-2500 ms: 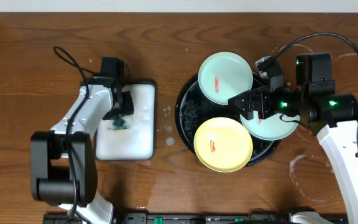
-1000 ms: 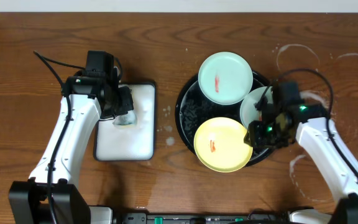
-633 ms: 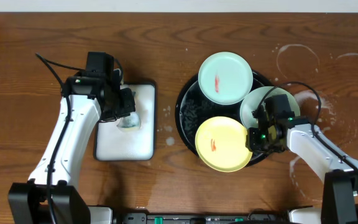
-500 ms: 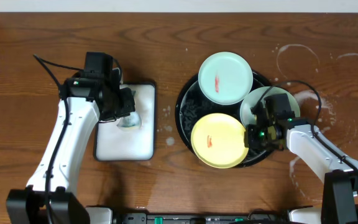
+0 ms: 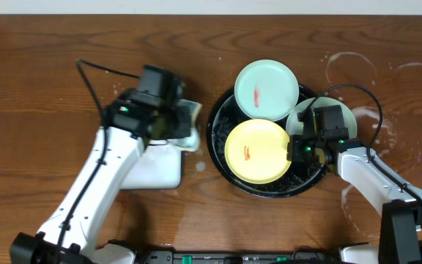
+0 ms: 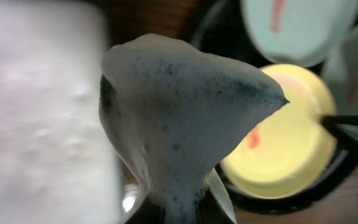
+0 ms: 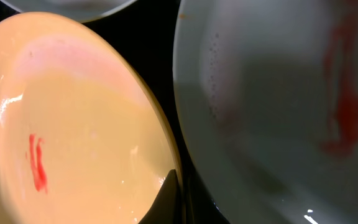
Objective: Clean dirty plates on tray and stack at the side
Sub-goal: 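Scrub the yellow plate with the sponge held in the left gripper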
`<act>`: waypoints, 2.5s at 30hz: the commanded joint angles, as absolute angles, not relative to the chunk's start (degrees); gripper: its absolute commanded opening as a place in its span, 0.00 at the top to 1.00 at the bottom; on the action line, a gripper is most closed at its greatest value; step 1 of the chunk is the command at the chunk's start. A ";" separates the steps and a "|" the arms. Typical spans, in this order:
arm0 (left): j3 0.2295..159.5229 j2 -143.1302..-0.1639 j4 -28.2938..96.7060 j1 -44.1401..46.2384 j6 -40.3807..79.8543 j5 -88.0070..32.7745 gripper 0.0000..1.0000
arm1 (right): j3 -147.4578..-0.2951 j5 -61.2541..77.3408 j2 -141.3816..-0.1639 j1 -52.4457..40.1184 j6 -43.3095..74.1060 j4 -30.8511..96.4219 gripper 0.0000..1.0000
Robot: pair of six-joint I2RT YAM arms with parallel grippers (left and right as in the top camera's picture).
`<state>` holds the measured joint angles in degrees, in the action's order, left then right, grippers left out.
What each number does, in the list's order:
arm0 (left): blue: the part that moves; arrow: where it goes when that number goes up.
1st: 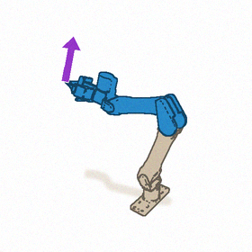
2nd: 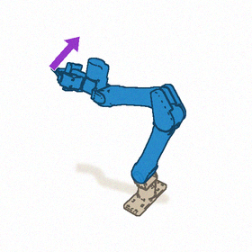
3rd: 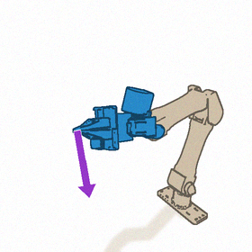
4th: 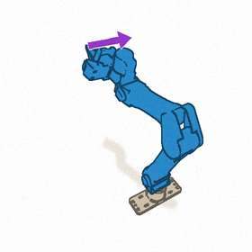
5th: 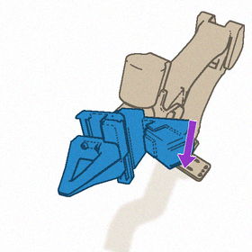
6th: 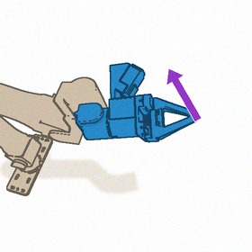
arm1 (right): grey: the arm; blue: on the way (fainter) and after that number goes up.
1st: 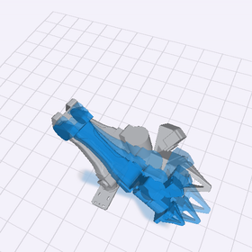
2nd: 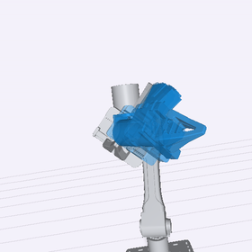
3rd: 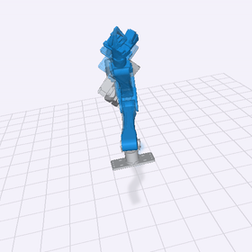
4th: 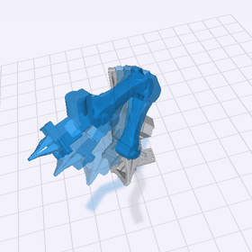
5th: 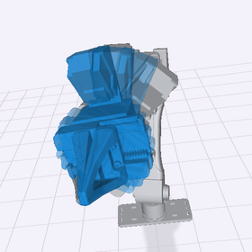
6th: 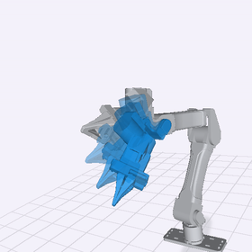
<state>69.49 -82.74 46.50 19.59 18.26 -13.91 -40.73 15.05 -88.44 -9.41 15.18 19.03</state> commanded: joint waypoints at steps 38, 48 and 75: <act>73.67 -114.89 32.97 37.01 38.28 6.90 0.93 | -40.45 13.54 -88.88 -9.85 18.41 18.61 0.99; 73.36 -115.74 24.12 40.95 42.61 -15.33 0.92 | -40.45 13.54 -88.88 -9.85 18.39 18.63 0.99; 74.26 -115.61 32.91 34.50 34.37 8.08 0.93 | -40.45 13.54 -88.88 -9.85 18.37 18.61 0.99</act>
<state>75.57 -112.95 31.51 37.19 40.05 -7.92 -40.12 17.19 -88.79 -10.09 17.89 18.35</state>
